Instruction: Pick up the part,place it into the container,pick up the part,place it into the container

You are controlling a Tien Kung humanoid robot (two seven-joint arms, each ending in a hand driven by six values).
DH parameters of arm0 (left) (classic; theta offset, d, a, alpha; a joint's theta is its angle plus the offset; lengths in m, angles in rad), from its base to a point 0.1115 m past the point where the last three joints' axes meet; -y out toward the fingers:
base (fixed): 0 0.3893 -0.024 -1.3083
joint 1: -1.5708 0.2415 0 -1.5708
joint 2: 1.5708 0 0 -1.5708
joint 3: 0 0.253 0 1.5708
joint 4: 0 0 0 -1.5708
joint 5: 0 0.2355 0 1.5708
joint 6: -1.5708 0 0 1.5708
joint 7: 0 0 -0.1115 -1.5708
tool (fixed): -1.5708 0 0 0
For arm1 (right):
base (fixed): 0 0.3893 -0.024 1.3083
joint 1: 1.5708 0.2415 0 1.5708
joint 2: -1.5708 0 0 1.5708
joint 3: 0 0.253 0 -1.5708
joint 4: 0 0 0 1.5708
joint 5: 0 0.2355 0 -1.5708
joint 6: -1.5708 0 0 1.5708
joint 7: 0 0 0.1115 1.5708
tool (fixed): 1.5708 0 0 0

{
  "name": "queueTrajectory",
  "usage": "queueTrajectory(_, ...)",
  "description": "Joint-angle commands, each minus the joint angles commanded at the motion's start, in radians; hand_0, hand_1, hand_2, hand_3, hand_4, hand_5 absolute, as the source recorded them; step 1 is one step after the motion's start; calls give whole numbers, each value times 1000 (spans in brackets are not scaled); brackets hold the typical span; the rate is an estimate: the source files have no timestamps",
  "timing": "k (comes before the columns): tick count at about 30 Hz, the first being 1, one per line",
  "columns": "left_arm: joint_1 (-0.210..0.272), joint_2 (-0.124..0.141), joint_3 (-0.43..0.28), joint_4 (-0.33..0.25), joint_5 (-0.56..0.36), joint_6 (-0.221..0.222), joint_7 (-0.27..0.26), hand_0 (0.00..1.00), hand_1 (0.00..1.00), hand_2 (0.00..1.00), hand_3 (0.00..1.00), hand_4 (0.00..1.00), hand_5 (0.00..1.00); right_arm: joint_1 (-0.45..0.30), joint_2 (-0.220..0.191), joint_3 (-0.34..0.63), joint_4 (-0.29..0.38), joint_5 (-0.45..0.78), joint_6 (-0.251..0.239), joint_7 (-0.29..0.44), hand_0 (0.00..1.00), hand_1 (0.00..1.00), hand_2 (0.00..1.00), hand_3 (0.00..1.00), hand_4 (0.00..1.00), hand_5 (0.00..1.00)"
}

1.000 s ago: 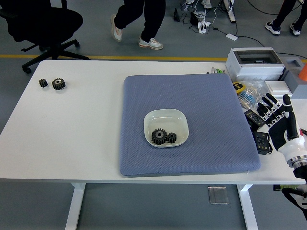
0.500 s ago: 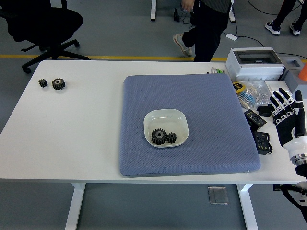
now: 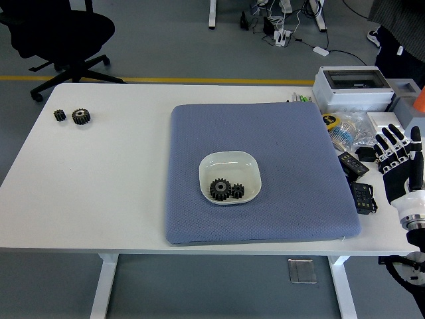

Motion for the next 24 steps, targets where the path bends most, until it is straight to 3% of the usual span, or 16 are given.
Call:
queueTrajectory(16,-13,0,-28,0,21,10,-15,744,745,780,580,658,596,-4,0,-6,10,46,-52,75,879,811,817,681,998,740)
queueTrajectory(24,-17,0,0,0,11,7,-9,734,750,781,577,659,595,-8,-3,-3,33,81,-54,90,857,802,818,666,998,720)
